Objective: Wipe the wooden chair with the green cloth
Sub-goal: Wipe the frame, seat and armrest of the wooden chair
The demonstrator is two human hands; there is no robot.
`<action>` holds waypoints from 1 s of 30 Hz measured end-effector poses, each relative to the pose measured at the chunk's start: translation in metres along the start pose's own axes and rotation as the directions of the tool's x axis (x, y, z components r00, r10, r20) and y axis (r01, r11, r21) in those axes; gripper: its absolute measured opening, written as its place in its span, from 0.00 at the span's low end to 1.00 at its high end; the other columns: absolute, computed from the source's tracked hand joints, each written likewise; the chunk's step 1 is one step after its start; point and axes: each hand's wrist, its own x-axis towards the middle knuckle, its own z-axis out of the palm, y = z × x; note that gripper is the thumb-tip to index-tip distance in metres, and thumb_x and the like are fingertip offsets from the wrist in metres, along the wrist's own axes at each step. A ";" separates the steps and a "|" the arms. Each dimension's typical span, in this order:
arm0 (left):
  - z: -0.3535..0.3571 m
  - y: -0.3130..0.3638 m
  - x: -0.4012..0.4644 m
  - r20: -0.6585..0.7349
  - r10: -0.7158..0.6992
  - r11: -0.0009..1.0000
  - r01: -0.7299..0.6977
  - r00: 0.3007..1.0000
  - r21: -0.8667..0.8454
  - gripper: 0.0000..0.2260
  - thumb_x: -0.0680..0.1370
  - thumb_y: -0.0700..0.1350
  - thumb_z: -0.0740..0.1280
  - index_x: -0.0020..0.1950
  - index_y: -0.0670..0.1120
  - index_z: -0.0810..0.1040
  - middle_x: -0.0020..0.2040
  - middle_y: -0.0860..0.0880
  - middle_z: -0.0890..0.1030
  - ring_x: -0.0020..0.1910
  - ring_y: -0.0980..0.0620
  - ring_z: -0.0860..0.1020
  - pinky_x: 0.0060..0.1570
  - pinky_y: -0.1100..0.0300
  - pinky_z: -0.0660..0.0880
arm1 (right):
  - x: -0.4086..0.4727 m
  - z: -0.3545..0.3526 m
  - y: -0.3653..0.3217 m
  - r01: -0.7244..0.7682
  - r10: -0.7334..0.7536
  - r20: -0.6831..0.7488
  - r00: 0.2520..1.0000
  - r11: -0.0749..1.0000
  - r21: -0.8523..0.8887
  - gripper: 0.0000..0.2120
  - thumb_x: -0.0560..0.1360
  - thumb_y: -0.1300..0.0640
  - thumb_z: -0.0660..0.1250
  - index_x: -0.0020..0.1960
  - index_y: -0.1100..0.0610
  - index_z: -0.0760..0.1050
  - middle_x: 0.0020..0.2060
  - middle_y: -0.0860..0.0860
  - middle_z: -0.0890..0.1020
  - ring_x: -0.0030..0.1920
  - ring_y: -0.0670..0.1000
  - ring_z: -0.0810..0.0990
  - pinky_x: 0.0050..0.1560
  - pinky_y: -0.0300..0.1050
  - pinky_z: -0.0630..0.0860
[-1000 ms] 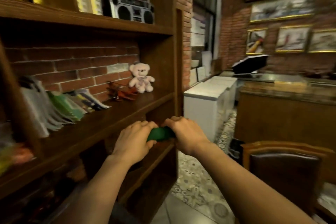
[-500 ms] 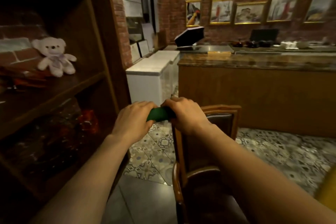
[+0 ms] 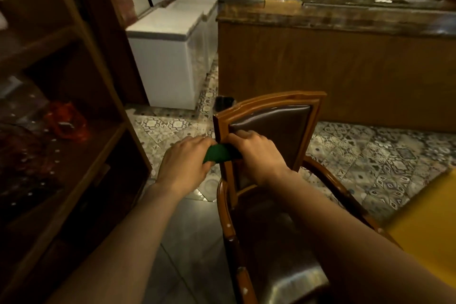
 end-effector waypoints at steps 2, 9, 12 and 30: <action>0.028 -0.014 0.003 0.032 0.000 1.000 0.001 0.999 -0.016 0.19 0.72 0.48 0.75 0.60 0.55 0.75 0.52 0.54 0.80 0.53 0.50 0.76 0.47 0.54 0.72 | 0.007 0.027 0.007 -0.027 0.027 0.045 0.999 1.000 0.006 0.28 0.75 0.62 0.71 0.72 0.49 0.68 0.62 0.52 0.77 0.62 0.58 0.75 0.54 0.56 0.78; 0.146 -0.056 0.003 0.204 0.002 0.994 0.020 0.979 -0.105 0.18 0.72 0.47 0.74 0.58 0.55 0.74 0.51 0.53 0.80 0.52 0.49 0.76 0.48 0.51 0.75 | 0.015 0.144 0.041 -0.108 0.102 0.218 0.971 0.994 0.016 0.31 0.73 0.60 0.74 0.72 0.47 0.67 0.61 0.49 0.76 0.61 0.55 0.74 0.52 0.53 0.78; 0.200 -0.070 -0.001 0.268 0.015 0.991 0.022 0.963 -0.134 0.18 0.73 0.47 0.74 0.60 0.56 0.73 0.52 0.53 0.80 0.53 0.50 0.76 0.48 0.52 0.74 | 0.013 0.195 0.055 -0.161 0.151 0.272 0.950 0.987 0.013 0.31 0.74 0.63 0.71 0.73 0.48 0.66 0.61 0.50 0.76 0.61 0.56 0.73 0.51 0.53 0.78; 0.346 -0.115 -0.026 0.521 0.122 0.951 0.050 0.845 -0.304 0.30 0.71 0.56 0.68 0.71 0.54 0.64 0.68 0.54 0.70 0.66 0.52 0.68 0.64 0.56 0.67 | -0.022 0.347 0.077 -0.199 0.138 0.447 0.884 0.976 0.093 0.34 0.81 0.57 0.64 0.81 0.47 0.52 0.80 0.49 0.59 0.69 0.56 0.65 0.61 0.52 0.75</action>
